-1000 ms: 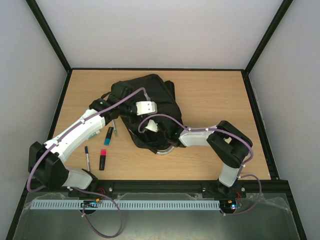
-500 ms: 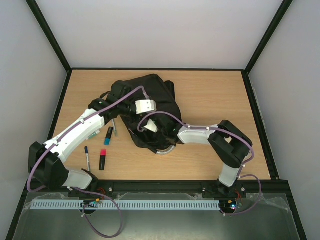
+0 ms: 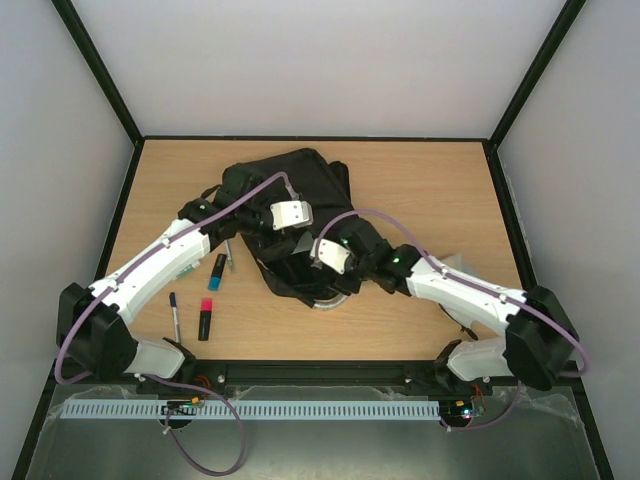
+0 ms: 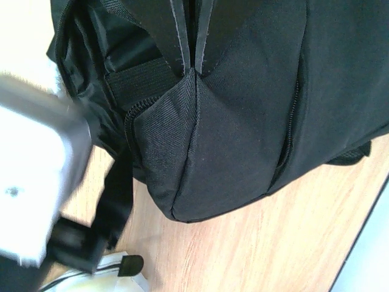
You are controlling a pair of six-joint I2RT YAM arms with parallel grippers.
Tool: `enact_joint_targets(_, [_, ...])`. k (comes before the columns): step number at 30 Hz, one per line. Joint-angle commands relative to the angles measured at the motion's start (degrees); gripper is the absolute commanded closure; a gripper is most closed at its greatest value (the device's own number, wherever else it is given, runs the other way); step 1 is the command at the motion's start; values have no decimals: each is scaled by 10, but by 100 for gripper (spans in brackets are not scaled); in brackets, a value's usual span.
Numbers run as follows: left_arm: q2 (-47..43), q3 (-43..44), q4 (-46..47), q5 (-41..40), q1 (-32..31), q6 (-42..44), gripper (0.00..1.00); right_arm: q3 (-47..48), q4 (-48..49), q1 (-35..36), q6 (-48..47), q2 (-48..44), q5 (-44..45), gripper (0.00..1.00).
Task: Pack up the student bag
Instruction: Place the book in the student bag, then move the stationery to the center of the board.
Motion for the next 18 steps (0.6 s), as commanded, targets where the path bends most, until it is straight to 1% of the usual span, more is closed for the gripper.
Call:
enact_joint_targets(1, [-20,-15,14,16,5,9,98,9,-143,-37,14,-52,-42,30])
enact_joint_targets(5, [-15,-29,0,4,6,21,98,-11,-194,-77,18,-124,-51,30])
enact_joint_targets(10, [-3,-22,-20,3,6,24,98,-52,-206,-120,20,-185,-20,29])
enact_joint_targets(13, [6,-14,-22,8,6,18,98,-42,-228,-155,18,-179,4,32])
enact_joint_targets(18, [4,-21,-9,16,5,7,97,-13,-293,-229,0,-167,66,34])
